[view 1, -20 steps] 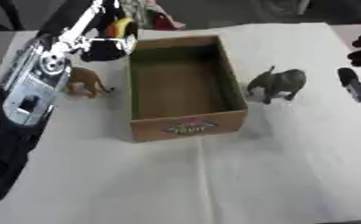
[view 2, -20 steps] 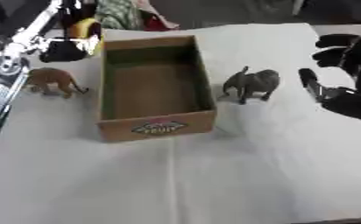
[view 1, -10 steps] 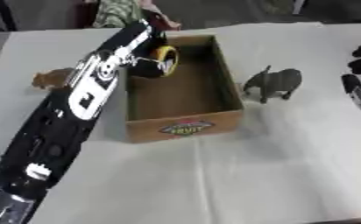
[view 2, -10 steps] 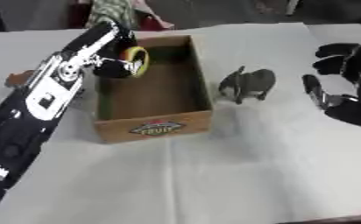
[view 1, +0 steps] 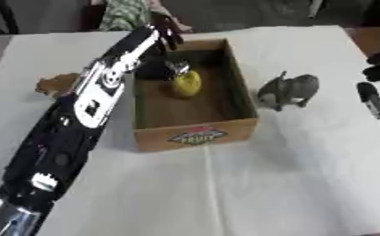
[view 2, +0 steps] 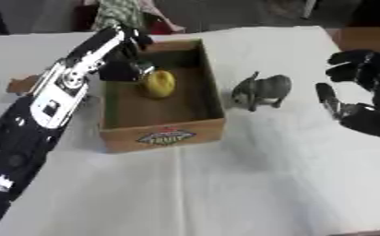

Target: Pick up objects on the table and place them in the box.

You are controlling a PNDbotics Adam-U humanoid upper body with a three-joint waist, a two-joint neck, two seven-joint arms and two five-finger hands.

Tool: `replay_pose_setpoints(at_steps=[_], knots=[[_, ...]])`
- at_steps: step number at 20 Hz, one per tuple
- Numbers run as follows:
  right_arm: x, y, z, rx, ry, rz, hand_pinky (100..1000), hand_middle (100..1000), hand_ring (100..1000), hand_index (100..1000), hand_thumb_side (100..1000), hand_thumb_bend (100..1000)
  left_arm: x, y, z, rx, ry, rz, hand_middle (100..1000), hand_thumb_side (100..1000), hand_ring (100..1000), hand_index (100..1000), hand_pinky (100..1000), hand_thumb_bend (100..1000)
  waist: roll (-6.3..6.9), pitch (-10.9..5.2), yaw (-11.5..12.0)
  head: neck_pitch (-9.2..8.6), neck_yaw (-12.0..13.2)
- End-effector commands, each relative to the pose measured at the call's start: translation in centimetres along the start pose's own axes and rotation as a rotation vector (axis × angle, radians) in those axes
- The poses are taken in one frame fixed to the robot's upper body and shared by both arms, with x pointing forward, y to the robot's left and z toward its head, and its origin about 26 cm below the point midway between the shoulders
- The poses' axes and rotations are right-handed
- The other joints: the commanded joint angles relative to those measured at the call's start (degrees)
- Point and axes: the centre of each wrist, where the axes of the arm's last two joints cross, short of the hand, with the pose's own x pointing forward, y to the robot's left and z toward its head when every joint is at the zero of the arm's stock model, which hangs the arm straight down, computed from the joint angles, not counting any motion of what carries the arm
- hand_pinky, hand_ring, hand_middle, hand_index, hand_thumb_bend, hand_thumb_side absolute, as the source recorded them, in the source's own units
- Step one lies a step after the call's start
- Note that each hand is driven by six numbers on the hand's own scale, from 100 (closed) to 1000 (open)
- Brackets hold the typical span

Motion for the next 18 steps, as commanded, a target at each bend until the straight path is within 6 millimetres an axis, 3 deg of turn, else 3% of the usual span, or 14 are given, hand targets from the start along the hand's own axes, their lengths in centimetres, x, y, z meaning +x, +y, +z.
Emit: replay_pose_setpoints(at_steps=[1, 3, 8, 9, 11, 18], knots=[[0.6, -0.8, -0.3, -0.003, -0.022, 0.020, 717, 691, 699, 754, 100, 268, 0.5, 3.2, 0.7, 0.121, -0.022, -0.013, 658, 649, 621, 781, 641, 939, -0.11, -1.20, 0.19, -0.71, -0.25], [0.6, -0.9, -0.2, -0.005, -0.018, 0.025, 717, 691, 699, 754, 100, 267, 0.4, 4.8, 1.5, 0.181, -0.009, -0.034, 646, 553, 615, 777, 640, 798, -0.11, -1.31, 0.53, -0.79, -0.46], [0.4, -1.2, 0.0, -0.013, -0.010, 0.035, 717, 691, 699, 754, 100, 264, -1.6, 8.0, 4.3, 0.269, 0.105, -0.129, 640, 419, 612, 773, 645, 627, 0.12, -1.55, 1.22, -0.84, -0.98], [0.4, -1.2, 0.0, -0.014, -0.008, 0.036, 717, 691, 699, 754, 100, 264, -2.1, 8.3, 4.8, 0.262, 0.129, -0.150, 643, 326, 611, 773, 649, 513, 0.21, -1.57, 1.33, -0.85, -1.13], [0.4, -1.3, 0.1, -0.015, -0.005, 0.041, 717, 691, 699, 754, 100, 264, -3.4, 8.8, 5.8, 0.224, 0.174, -0.201, 642, 241, 610, 776, 659, 419, 0.36, -1.59, 1.52, -0.85, -1.39], [0.4, -1.5, 0.2, -0.018, -0.002, 0.050, 717, 690, 699, 754, 100, 262, -8.2, 10.2, 9.3, 0.016, 0.321, -0.344, 620, 169, 625, 762, 683, 357, 0.74, -1.56, 1.69, -0.79, -1.89]])
